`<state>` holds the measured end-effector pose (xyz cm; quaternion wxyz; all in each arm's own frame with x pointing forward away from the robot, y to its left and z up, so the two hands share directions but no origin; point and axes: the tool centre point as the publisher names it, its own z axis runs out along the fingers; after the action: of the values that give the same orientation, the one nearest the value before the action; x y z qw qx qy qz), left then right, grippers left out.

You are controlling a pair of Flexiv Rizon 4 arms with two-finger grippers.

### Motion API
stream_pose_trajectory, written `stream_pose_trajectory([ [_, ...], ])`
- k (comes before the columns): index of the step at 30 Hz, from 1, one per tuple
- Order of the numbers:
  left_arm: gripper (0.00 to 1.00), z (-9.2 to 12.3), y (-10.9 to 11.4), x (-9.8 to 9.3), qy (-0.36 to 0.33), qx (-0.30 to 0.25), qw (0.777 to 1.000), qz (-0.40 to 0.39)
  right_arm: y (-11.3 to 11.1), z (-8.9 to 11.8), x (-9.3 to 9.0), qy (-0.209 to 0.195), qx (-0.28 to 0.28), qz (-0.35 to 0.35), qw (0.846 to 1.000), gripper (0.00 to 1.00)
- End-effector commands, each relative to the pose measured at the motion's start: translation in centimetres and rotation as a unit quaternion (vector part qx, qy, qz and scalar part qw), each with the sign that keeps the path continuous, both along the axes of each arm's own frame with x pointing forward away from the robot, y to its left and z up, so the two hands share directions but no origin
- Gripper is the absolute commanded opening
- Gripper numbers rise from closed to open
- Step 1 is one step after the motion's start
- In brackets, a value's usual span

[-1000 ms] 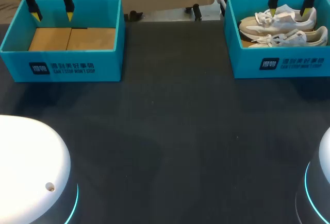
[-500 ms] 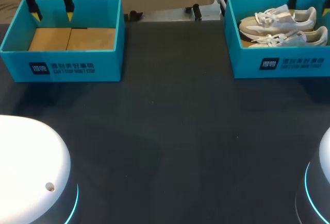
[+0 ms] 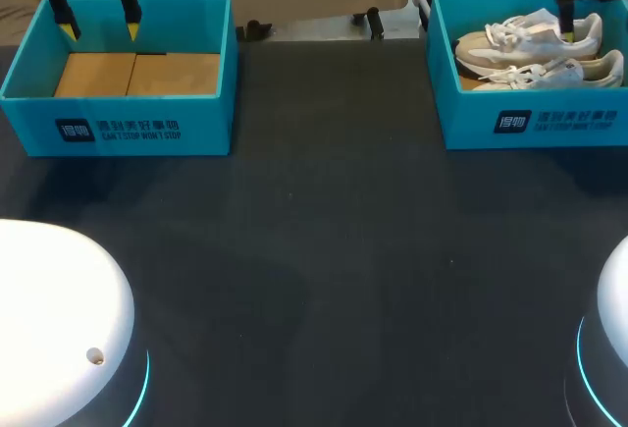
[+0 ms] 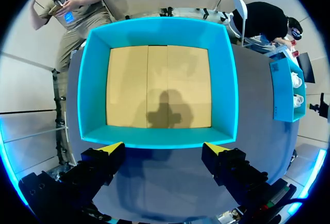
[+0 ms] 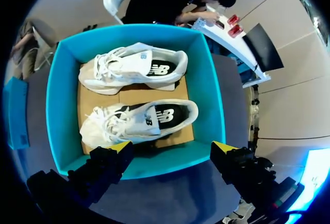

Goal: Take the shoe out of the shoebox, open the shoe tongue, remove and reinsert the insole, then place the shoe into the shoebox

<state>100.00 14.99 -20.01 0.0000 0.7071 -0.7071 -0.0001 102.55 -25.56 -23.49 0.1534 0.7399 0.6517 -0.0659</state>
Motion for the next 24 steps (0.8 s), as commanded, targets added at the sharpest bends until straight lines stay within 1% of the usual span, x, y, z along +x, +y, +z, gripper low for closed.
stream_pose_trajectory([
  [1,1.00,0.0,0.0,0.0,0.000,0.000,1.000,0.000,0.0,0.1,0.2,0.002,0.000,-0.001,1.000,1.00],
  [8,1.00,0.0,0.0,0.0,0.000,0.000,1.000,0.000,0.0,0.1,0.2,0.002,0.000,-0.001,1.000,1.00],
  [13,1.00,0.0,0.0,0.0,0.000,0.000,1.000,0.000,-1.3,0.1,1.0,0.005,0.041,0.002,0.999,1.00],
  [14,1.00,0.0,0.0,0.0,0.000,0.000,1.000,0.000,-1.5,0.0,1.1,0.006,0.042,0.004,0.999,1.00],
  [20,1.00,0.0,0.0,0.0,0.000,0.000,1.000,0.000,-3.0,-1.1,2.2,0.016,0.070,-0.002,0.997,1.00],
  [22,1.00,0.0,0.0,0.0,0.000,0.000,1.000,0.000,-3.5,-1.4,2.4,0.016,0.098,-0.006,0.995,1.00],
  [24,1.00,0.0,0.0,0.0,0.000,0.000,1.000,0.000,-3.9,-1.5,2.4,0.007,0.092,-0.011,0.996,1.00],
])
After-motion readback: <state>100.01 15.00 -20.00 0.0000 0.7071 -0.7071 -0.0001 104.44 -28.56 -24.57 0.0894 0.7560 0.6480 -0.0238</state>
